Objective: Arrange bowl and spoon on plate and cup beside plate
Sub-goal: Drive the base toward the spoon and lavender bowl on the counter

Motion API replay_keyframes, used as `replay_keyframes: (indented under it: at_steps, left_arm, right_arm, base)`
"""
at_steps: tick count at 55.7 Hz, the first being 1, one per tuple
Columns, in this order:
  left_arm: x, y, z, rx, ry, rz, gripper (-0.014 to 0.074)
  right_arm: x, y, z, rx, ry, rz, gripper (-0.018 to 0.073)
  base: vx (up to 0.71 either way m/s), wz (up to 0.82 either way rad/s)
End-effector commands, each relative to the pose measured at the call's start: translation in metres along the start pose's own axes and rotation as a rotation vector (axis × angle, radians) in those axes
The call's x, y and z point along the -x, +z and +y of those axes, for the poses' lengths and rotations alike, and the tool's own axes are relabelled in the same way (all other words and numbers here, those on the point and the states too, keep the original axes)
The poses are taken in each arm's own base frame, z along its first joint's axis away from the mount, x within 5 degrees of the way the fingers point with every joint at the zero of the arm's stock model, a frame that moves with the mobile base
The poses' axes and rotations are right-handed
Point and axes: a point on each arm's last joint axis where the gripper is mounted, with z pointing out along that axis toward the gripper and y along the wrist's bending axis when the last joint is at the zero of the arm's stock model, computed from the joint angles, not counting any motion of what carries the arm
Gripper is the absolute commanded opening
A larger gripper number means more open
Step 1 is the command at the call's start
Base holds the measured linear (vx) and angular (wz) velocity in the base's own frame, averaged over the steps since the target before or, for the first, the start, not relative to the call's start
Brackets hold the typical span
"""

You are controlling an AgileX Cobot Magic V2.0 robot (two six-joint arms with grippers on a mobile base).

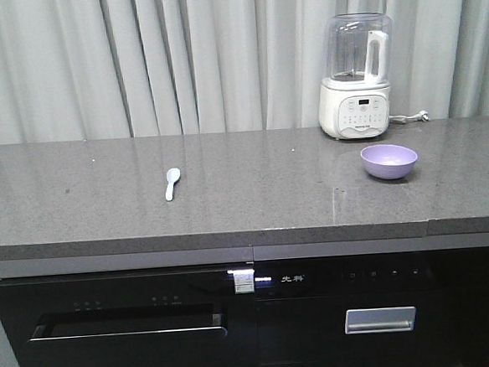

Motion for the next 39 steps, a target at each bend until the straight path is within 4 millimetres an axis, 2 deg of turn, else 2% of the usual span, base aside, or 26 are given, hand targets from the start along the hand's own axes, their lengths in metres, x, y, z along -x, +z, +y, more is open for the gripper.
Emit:
replay_keyframes:
  at_steps: [1, 39]
  left_arm:
    - [0.0163, -0.0026, 0.0003, 0.002, -0.01, -0.117, -0.0003]
    - [0.0163, -0.0026, 0.0003, 0.002, -0.01, -0.117, -0.0003]
  right_arm:
    - [0.0069, -0.0006, 0.0008, 0.007, -0.013, -0.085, -0.0008]
    - [0.0068, -0.0006, 0.0007, 0.007, -0.013, -0.084, -0.0008]
  base:
    - [0.0, 0.0]
    - [0.0, -0.01]
